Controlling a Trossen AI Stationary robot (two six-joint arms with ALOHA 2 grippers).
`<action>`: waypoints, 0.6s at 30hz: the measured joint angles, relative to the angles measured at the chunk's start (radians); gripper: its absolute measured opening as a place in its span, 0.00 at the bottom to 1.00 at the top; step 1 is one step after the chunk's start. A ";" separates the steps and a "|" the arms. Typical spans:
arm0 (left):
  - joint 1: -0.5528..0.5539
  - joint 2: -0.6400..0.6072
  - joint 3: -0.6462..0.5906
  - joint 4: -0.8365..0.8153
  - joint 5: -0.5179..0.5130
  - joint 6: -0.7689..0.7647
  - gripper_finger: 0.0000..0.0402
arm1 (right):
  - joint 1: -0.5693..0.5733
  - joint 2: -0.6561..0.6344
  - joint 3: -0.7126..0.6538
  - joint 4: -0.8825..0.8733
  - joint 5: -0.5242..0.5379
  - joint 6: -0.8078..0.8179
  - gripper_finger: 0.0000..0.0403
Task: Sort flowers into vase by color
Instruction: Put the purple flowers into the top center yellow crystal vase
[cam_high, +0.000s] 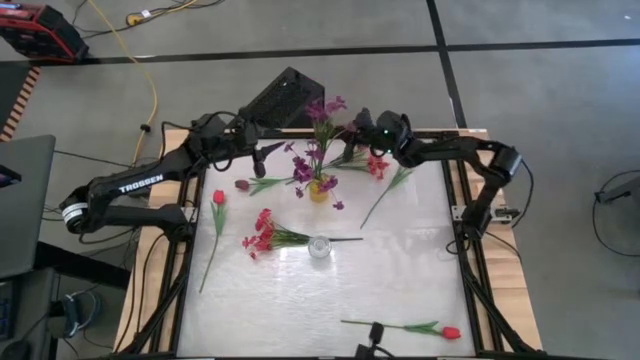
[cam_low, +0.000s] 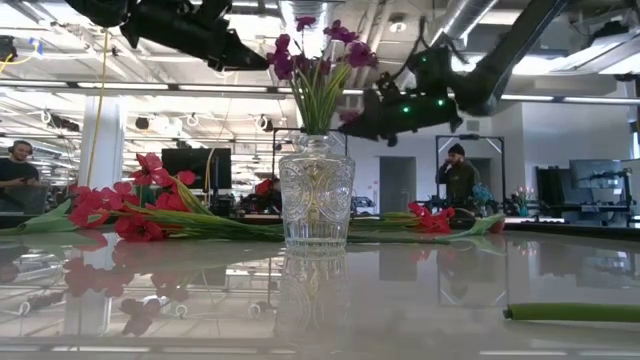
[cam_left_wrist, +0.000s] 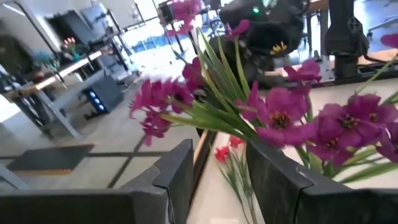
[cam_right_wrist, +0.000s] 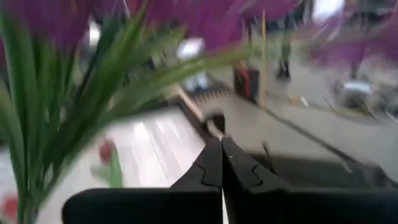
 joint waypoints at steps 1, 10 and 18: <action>0.000 0.000 0.000 -0.009 0.000 -0.003 0.35 | -0.011 0.017 0.000 0.064 -0.039 0.032 0.05; 0.000 0.000 -0.011 -0.019 0.082 -0.060 0.35 | -0.031 0.092 0.055 0.280 -0.312 0.200 0.04; 0.000 -0.042 -0.168 0.108 0.097 -0.144 0.35 | 0.023 0.004 0.057 0.236 -0.543 0.195 0.04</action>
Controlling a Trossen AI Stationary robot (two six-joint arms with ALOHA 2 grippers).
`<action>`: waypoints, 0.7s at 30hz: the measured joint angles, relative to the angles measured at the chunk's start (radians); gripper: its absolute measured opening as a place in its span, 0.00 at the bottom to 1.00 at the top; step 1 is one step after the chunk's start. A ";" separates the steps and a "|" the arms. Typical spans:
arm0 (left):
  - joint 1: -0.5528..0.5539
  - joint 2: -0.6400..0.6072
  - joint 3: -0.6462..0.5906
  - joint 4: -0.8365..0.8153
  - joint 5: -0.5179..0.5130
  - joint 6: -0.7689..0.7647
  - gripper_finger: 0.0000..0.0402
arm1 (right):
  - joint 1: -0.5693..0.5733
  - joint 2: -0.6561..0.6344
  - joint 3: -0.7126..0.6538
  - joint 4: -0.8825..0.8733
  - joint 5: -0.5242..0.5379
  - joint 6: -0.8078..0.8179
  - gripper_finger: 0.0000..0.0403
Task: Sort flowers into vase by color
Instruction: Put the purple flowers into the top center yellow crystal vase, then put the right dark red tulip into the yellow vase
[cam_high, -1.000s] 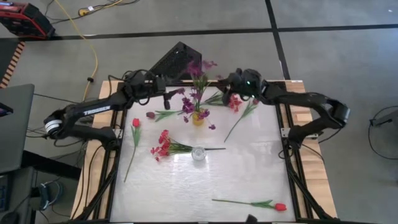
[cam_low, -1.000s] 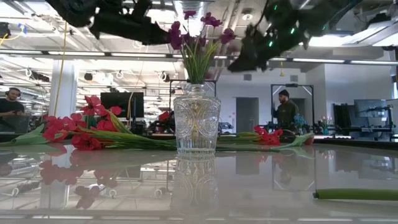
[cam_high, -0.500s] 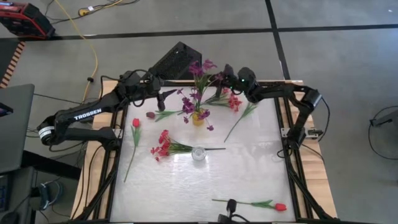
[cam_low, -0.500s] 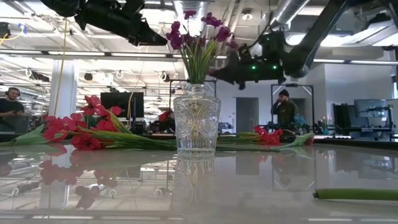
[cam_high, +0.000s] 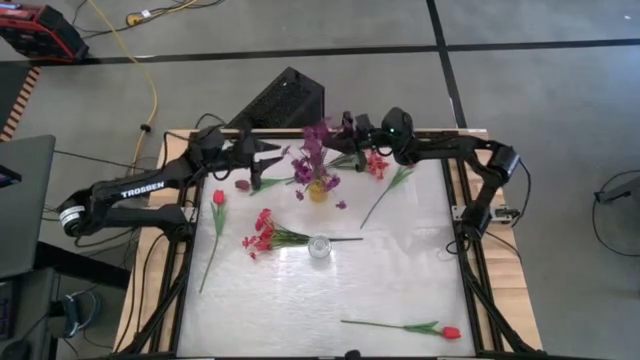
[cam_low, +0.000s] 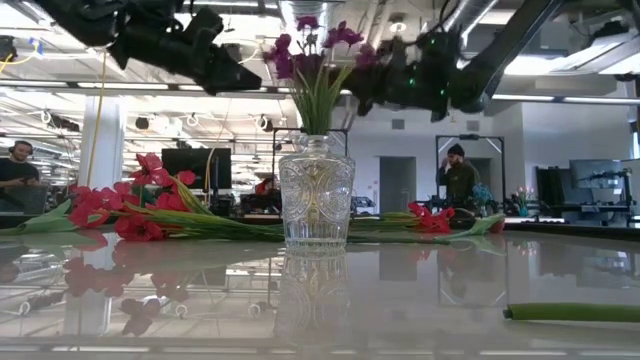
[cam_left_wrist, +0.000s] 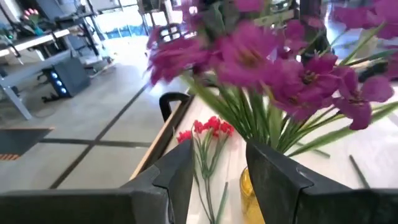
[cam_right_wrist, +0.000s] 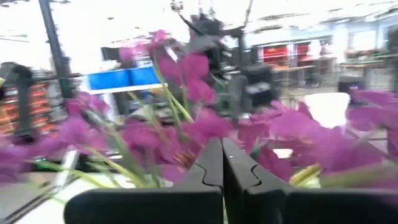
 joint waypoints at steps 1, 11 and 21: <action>0.000 -0.011 -0.019 0.022 0.000 -0.009 0.35 | 0.004 -0.023 -0.005 -0.029 -0.001 -0.006 0.04; 0.001 -0.122 -0.066 -0.026 -0.044 -0.022 0.35 | -0.050 -0.204 -0.034 -0.614 0.163 -0.289 0.05; -0.014 -0.183 -0.066 -0.243 -0.072 -0.104 0.35 | 0.046 -0.363 -0.034 -0.957 0.158 -0.520 0.06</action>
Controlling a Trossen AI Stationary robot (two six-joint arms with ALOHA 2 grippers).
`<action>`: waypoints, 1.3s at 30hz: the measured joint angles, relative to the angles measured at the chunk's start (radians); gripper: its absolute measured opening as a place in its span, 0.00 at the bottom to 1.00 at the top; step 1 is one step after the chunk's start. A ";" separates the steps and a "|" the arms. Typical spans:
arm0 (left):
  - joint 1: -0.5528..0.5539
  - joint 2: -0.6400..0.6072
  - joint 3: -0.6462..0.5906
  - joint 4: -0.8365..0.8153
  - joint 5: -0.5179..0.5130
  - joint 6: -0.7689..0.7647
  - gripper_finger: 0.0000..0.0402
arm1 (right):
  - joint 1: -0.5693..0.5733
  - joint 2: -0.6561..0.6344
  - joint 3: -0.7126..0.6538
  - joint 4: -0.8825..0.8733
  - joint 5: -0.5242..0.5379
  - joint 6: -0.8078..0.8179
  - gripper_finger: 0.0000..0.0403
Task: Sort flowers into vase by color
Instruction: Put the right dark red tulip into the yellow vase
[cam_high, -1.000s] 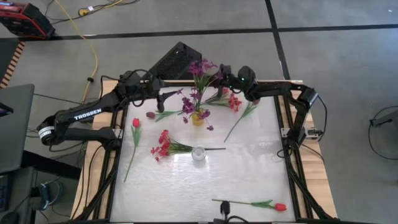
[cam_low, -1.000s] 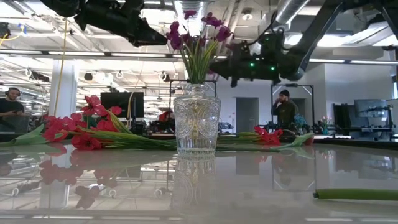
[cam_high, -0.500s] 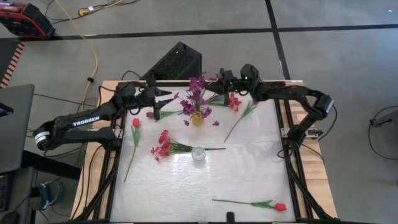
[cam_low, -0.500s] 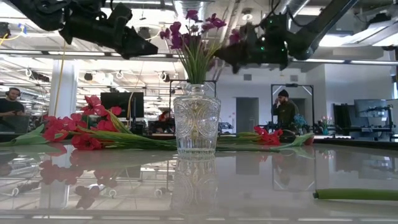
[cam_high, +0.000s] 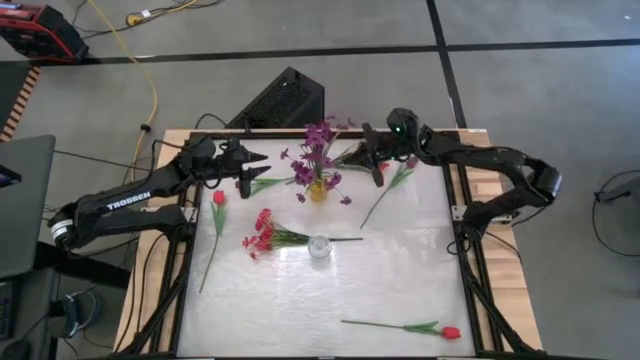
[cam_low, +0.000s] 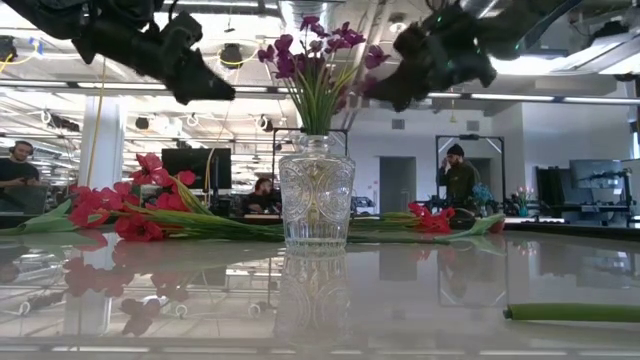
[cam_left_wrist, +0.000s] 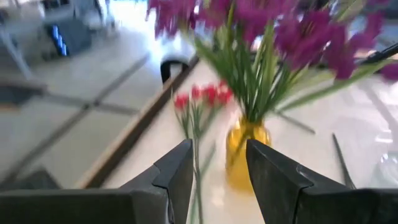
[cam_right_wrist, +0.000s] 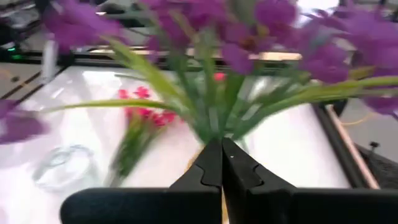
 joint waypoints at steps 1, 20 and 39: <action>-0.006 0.000 0.000 -0.035 -0.013 -0.017 0.35 | 0.010 -0.021 0.000 -0.029 0.000 0.000 0.06; -0.045 0.228 0.048 -0.268 -0.241 -0.037 0.35 | 0.173 -0.185 0.000 -0.579 0.030 -0.001 0.10; -0.046 0.348 0.055 -0.043 -0.239 0.067 0.35 | 0.158 -0.170 0.000 -0.669 0.420 0.536 0.10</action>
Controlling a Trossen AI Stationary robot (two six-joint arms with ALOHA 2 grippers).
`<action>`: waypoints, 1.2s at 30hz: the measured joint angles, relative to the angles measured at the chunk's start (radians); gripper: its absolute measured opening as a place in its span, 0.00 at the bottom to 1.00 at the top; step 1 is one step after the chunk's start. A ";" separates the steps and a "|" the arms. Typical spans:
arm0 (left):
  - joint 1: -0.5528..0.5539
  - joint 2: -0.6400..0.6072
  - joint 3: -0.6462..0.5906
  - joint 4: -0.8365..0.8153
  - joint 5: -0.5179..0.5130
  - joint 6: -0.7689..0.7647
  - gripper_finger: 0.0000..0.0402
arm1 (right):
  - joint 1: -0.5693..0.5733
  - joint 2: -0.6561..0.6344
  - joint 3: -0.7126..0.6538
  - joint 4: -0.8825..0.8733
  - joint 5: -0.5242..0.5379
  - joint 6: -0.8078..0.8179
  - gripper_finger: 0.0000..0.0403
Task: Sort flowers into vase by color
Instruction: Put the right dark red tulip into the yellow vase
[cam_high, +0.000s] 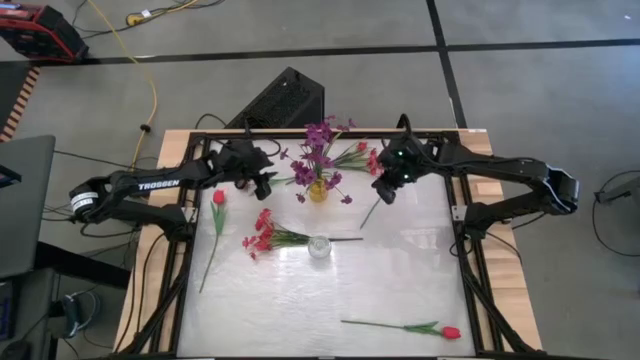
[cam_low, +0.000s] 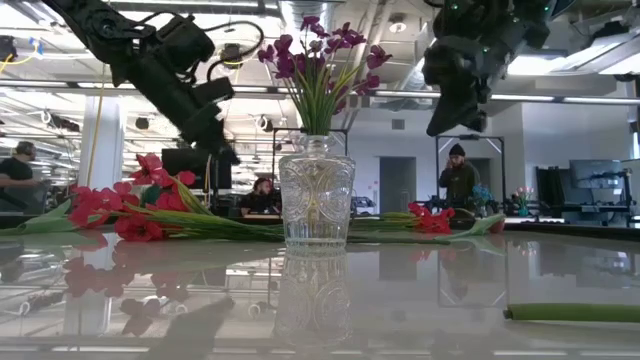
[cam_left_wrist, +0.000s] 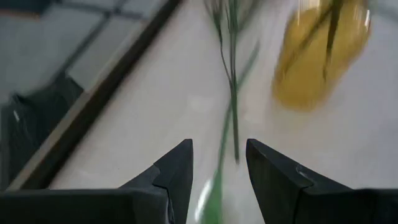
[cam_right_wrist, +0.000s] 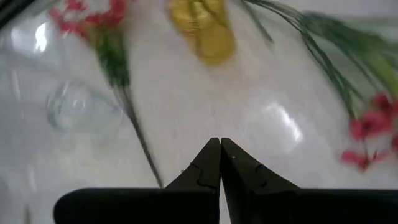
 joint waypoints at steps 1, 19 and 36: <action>0.000 0.000 -0.007 0.043 0.008 0.000 0.35 | 0.000 0.000 0.000 -0.006 0.001 0.047 0.10; -0.001 -0.008 -0.213 0.671 0.290 0.060 0.35 | 0.034 0.207 0.000 -0.087 0.216 0.685 0.46; -0.001 -0.007 -0.213 0.620 0.288 0.102 0.35 | -0.002 0.437 0.000 -0.135 0.362 0.828 0.56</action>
